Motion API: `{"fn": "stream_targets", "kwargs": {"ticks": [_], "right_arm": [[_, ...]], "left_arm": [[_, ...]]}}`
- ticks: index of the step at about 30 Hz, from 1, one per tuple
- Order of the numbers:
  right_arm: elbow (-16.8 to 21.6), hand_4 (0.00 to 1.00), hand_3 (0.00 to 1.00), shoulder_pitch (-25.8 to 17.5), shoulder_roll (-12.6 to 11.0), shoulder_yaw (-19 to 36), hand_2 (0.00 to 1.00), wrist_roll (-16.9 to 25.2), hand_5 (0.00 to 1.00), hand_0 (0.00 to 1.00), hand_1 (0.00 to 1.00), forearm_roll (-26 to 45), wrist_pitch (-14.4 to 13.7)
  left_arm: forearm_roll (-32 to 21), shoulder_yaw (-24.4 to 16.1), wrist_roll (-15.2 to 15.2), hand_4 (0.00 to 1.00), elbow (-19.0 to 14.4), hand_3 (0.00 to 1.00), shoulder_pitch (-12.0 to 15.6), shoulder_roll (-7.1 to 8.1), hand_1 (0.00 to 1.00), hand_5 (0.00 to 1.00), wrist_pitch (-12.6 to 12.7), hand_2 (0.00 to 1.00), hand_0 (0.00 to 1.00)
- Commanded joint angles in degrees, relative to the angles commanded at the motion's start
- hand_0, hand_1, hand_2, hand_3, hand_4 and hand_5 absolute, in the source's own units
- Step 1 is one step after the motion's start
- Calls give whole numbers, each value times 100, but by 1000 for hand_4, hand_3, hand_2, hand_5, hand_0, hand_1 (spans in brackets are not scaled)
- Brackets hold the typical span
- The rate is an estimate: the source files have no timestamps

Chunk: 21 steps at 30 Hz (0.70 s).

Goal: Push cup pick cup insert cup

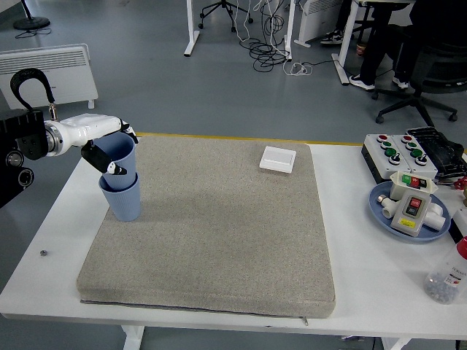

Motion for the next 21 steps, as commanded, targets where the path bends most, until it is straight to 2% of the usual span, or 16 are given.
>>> {"fn": "stream_targets", "kwargs": {"ticks": [3, 4, 9, 10, 18, 20, 21], "right_arm": [[0, 109, 584, 4, 1, -2, 585, 2, 576, 750, 610, 3, 0], [0, 110, 584, 6, 1, -2, 585, 2, 575, 750, 610, 5, 0], [0, 110, 584, 13, 2, 3, 585, 4, 575, 750, 610, 1, 0], [0, 109, 584, 13, 3, 4, 585, 4, 576, 750, 610, 1, 0], [0, 110, 584, 9, 7, 9, 585, 9, 576, 750, 610, 5, 0], [0, 110, 584, 5, 9, 10, 585, 9, 576, 750, 610, 9, -2], [0, 110, 584, 0, 9, 11, 585, 8, 576, 750, 610, 12, -3]], "left_arm": [[-12, 13, -5, 935, 57, 817, 7, -8, 768, 267, 6, 891, 660], [-20, 17, -3, 975, 74, 883, 7, -9, 861, 332, 4, 991, 756], [-72, 0, -26, 975, 150, 883, 14, -15, 861, 332, 37, 991, 756], [-76, -5, -30, 998, 156, 951, 16, -15, 913, 384, 44, 998, 835], [-56, -288, -102, 998, 129, 959, 105, 5, 926, 399, 154, 998, 853], [-13, -431, -96, 998, 74, 959, 155, 13, 926, 399, 207, 998, 853], [-13, -541, -169, 998, 24, 959, 205, 18, 926, 399, 334, 998, 853]]}}
